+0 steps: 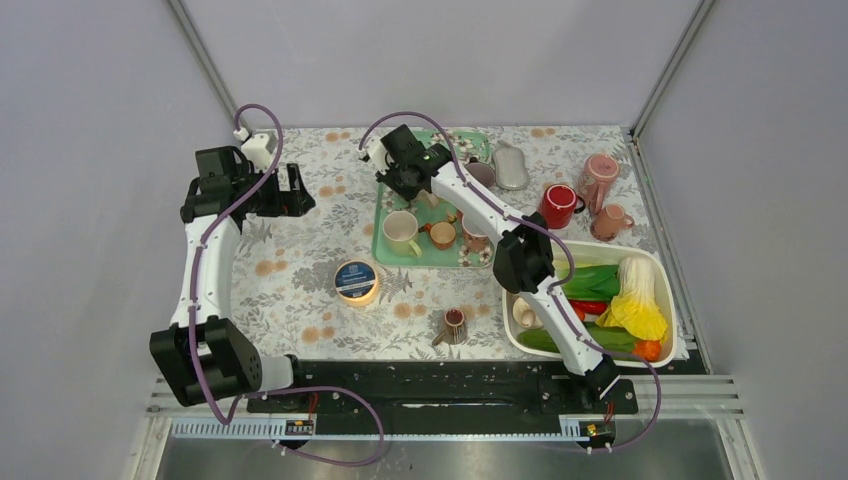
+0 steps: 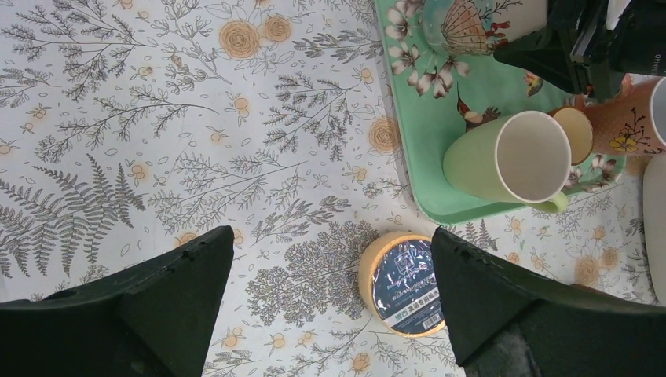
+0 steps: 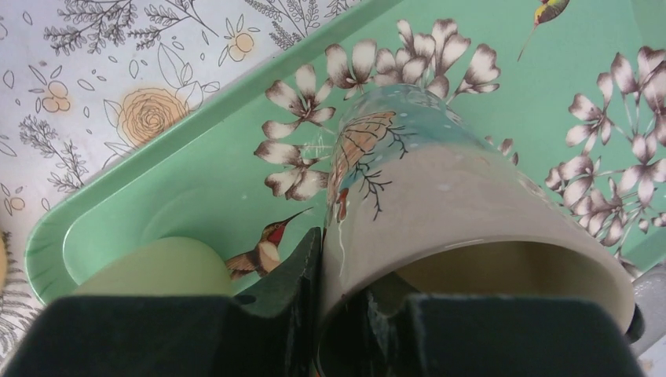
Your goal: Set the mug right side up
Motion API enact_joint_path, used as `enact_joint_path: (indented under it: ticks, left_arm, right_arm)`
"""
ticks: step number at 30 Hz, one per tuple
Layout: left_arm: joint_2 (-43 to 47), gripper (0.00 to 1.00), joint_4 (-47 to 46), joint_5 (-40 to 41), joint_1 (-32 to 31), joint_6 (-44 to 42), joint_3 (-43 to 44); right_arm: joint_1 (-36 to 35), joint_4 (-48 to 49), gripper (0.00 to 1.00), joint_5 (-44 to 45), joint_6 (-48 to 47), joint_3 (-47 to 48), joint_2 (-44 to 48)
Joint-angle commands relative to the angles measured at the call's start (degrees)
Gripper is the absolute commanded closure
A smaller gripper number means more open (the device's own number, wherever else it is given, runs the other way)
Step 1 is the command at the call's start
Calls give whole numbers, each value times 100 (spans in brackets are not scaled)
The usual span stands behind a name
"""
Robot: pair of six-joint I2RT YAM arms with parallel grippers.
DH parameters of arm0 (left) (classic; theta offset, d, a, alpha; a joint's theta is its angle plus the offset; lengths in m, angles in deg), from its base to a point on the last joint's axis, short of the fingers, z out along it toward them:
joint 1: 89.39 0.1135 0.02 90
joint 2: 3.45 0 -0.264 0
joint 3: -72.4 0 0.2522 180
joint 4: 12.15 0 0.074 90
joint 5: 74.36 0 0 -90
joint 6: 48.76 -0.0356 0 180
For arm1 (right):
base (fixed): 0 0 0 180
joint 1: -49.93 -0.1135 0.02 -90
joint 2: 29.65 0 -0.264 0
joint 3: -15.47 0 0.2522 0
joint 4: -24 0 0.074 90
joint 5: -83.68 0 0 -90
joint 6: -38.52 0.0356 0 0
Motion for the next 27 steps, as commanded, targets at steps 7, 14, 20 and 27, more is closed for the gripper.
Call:
enact_joint_path:
  ticks: [7, 14, 20, 27]
  left_arm:
    - [97, 1, -179, 73, -26, -169, -1]
    - [35, 1, -174, 0, -55, -139, 11]
    - [47, 1, -127, 49, -118, -224, 4]
    - [68, 1, -67, 103, -174, -317, 21]
  right_arm:
    - [9, -92, 100, -174, -861, 233, 257]
    - [-30, -60, 78, -150, -782, 308, 185]
    - [-58, 242, 58, -368, -540, 254, 429]
    - [-52, 428, 49, -423, -468, 87, 706]
